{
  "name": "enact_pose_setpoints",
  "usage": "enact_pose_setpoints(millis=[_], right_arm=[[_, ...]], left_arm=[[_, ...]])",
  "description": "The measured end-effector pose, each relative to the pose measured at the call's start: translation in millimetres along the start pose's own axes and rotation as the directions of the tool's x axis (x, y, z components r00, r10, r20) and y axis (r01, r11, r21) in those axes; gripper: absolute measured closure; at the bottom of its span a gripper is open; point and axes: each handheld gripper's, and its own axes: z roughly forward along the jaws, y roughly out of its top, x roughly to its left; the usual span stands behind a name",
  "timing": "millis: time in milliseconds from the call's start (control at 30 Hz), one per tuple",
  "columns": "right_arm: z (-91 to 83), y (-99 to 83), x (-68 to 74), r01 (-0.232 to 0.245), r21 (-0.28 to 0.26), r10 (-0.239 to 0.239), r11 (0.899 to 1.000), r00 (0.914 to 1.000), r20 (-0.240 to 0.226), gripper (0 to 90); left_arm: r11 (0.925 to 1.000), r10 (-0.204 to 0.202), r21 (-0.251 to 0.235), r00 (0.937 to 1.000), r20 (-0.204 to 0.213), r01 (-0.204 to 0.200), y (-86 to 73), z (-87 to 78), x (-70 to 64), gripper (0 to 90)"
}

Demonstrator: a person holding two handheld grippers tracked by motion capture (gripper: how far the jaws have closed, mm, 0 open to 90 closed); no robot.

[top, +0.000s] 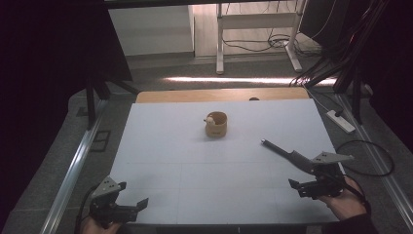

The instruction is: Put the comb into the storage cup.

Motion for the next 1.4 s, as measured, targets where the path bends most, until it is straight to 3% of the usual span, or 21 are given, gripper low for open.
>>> enact_pose_setpoints(millis=[300,600,833,1300,1400], right_arm=[[6.7,12.2,-1.7,0.021,0.016,-0.021,1.0,0.9994,-0.028,0.0],[13.6,16.1,-1.7,0.042,0.015,-0.042,0.999,0.9988,-0.025,0.0],[18.4,23.0,-6.9,0.019,0.005,-0.019,1.0,0.9996,-0.022,0.0],[31.0,33.8,-16.4,0.019,0.009,-0.019,1.0,0.9998,-0.008,0.0],[35.6,35.9,-18.6,0.02,0.015,-0.02,1.0,0.9996,-0.022,0.0]], left_arm=[[1.0,0.005,0.005,1.0,-0.001,-0.005,0.3,0.3,-0.4,1.1],[1.0,0.004,0.006,1.0,0.0,-0.004,0.3,0.5,-0.3,1.2],[1.0,0.005,0.006,1.0,-0.001,-0.005,0.3,0.5,-0.3,1.2],[1.0,0.001,0.005,1.0,0.0,-0.001,0.3,0.5,0.0,1.3],[1.0,0.001,0.005,1.0,0.0,-0.001,0.3,0.5,0.0,1.2]])
